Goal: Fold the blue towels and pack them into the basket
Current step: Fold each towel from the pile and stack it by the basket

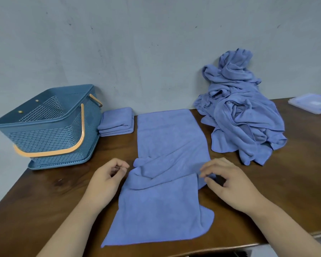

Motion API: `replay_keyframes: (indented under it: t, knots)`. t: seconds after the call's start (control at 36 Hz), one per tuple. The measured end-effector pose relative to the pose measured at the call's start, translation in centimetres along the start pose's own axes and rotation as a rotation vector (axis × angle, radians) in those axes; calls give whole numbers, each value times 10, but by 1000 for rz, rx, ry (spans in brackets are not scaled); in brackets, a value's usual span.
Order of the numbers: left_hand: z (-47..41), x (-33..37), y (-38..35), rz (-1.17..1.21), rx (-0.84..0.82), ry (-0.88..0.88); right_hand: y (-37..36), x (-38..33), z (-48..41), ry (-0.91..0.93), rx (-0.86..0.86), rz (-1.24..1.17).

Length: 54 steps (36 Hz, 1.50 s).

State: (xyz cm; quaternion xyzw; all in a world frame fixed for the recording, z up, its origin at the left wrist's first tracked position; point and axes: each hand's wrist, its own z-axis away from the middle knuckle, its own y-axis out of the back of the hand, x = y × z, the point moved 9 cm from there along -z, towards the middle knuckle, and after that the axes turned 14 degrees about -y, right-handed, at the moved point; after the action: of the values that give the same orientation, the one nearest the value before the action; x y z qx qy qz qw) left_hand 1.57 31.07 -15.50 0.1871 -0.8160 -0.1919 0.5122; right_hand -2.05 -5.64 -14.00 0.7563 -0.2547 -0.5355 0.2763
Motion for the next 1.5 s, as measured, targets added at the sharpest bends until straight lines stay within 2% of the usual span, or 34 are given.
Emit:
replay_keyframes:
  t: [0.14,0.31,0.42,0.47,0.61,0.69,0.78,0.89,0.94,1.03,1.14,1.22,1.31,1.42,1.5]
  knots:
    - [47,17,10,-131,-73,-20,-3,-14,42,23,-101,117]
    - [85,31,12,-451,-149,-113,-9,-19,56,-5,-167,221]
    - [89,34,9,-466,-174,-133,-11,-23,59,-57,-201,249]
    - [90,35,9,-438,-177,-138,-7,-22,63,-118,-207,168]
    - [98,32,9,-83,-129,-36,18,-12,72,-361,-176,-365]
    - [101,33,2,118,-113,-6,26,-21,75,-355,-232,-593]
    - [102,37,-5,373,-125,15,41,-28,79,-309,-179,-687]
    - [104,37,-3,586,-145,40,55,-38,85,-296,-145,-841]
    - [106,41,-4,721,-168,15,60,-44,86,-273,-142,-809]
    - [103,43,0,565,-167,-53,67,-50,87,-235,-73,-730]
    - [93,47,7,290,-36,-87,83,-55,82,-204,123,-740]
    - [86,58,11,166,38,-170,91,-60,78,-147,192,-698]
    - [83,64,8,142,26,-180,99,-56,77,-105,253,-671]
    - [87,82,-4,215,-92,-249,107,-48,75,-92,259,-719]
    - [86,102,-3,33,-119,-368,109,-42,75,-134,269,-712]
